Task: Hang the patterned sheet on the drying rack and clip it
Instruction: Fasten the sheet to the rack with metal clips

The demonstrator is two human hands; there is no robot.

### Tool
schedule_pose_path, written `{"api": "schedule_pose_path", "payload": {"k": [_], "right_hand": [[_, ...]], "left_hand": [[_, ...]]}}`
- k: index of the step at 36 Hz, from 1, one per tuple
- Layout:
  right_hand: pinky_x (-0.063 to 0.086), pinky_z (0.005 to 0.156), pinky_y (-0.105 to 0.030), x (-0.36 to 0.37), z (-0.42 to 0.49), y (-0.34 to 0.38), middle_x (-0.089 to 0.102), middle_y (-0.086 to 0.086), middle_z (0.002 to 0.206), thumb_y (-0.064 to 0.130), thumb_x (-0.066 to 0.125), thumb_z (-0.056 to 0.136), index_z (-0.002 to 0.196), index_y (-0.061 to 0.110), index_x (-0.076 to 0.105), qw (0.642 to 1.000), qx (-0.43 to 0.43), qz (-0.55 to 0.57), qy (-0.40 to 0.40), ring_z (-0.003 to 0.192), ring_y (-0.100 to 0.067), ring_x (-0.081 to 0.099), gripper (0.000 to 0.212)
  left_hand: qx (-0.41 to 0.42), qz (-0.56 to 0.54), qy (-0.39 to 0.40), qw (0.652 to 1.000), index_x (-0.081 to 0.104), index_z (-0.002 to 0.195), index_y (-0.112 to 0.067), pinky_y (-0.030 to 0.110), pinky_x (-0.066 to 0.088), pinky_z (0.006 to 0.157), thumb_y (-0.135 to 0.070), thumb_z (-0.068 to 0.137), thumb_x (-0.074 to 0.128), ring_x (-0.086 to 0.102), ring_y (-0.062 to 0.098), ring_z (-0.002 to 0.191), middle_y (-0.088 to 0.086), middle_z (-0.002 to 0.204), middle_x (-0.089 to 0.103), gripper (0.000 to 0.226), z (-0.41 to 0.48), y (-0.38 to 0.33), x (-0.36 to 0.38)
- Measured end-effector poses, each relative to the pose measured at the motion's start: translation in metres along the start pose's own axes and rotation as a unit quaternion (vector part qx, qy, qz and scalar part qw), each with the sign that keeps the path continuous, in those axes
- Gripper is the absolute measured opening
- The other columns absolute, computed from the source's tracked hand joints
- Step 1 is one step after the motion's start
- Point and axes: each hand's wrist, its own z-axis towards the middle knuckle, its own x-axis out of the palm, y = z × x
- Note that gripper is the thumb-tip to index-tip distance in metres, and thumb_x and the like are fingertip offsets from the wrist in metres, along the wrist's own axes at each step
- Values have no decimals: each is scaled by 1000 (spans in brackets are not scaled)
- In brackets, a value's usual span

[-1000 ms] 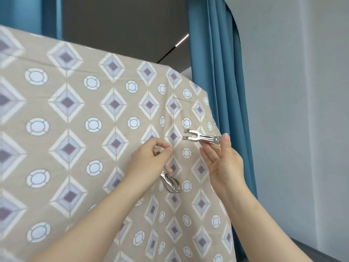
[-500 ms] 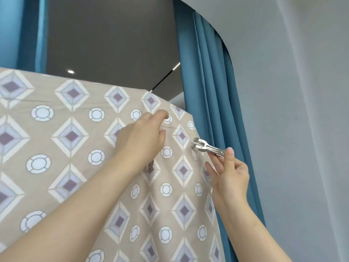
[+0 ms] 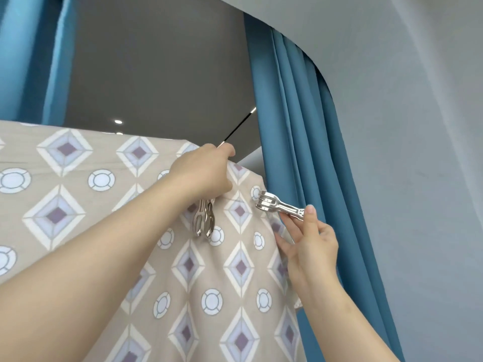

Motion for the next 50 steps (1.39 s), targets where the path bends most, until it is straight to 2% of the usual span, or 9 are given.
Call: {"api": "schedule_pose_path", "payload": {"k": [7, 12, 15, 22, 33, 37, 41, 46, 50], "right_hand": [[50, 85, -56, -14, 7, -1, 65, -12, 92, 24, 44, 98, 80, 9, 42, 999, 22, 31, -5, 87, -17, 68, 24], [51, 84, -53, -8, 14, -5, 63, -15, 107, 26, 44, 97, 82, 10, 43, 999, 31, 20, 9, 79, -11, 69, 22], [50, 86, -54, 1, 19, -9, 64, -10, 99, 26, 45, 97, 83, 11, 41, 999, 32, 29, 18, 75, -10, 69, 20], [48, 89, -56, 10, 32, -8, 62, -12, 97, 23, 43, 98, 83, 11, 41, 997, 49, 53, 24, 78, -15, 67, 20], [47, 85, -58, 14, 52, -9, 63, -11, 79, 20, 44, 99, 82, 10, 44, 994, 96, 57, 15, 65, -14, 67, 19], [55, 75, -47, 27, 53, -12, 67, -16, 81, 18, 46, 98, 83, 3, 50, 992, 104, 61, 48, 71, -21, 68, 22], [56, 70, -35, 33, 50, -16, 72, -11, 67, 21, 45, 98, 83, 1, 55, 993, 86, 43, 75, 65, -20, 69, 27], [57, 71, -37, 31, 47, -25, 72, -15, 82, 27, 46, 97, 85, 3, 52, 993, 81, 13, 81, 77, -24, 70, 28], [54, 76, -39, 33, 49, -25, 72, -10, 79, 36, 49, 95, 89, 3, 59, 991, 112, 13, 77, 80, -27, 68, 35]], "left_hand": [[-9, 45, 77, 996, 60, 110, -13, 27, 41, 66, -14, 79, 49, 59, 26, 97, 5, 101, 64, 33, 16, -12, -15], [-9, 55, 42, 998, 54, 115, -17, 28, 38, 67, -16, 80, 48, 52, 24, 96, 2, 103, 48, 35, 12, -12, -10], [-14, 29, 38, 999, 51, 119, -22, 28, 37, 70, -18, 81, 50, 44, 21, 94, 0, 104, 40, 39, 11, -10, -8], [-6, 10, 31, 999, 52, 118, -22, 29, 38, 72, -19, 80, 55, 43, 20, 92, 0, 105, 39, 39, 10, -10, -4], [8, -31, 24, 999, 51, 114, -24, 28, 41, 75, -19, 80, 55, 49, 21, 92, -2, 100, 38, 35, 11, -10, -1], [6, -43, 17, 999, 52, 112, -24, 27, 38, 70, -19, 79, 57, 49, 21, 87, -2, 100, 38, 34, 11, -9, 1], [10, -72, 2, 997, 52, 107, -25, 27, 38, 68, -19, 77, 59, 50, 20, 86, -3, 98, 39, 32, 10, -5, 1], [9, -76, -8, 997, 52, 108, -25, 27, 36, 67, -17, 77, 57, 48, 20, 86, -3, 99, 39, 32, 8, 1, 4], [12, -76, -23, 997, 51, 105, -26, 26, 34, 56, -17, 77, 54, 47, 19, 83, -3, 98, 37, 30, 8, -2, 5]]}}
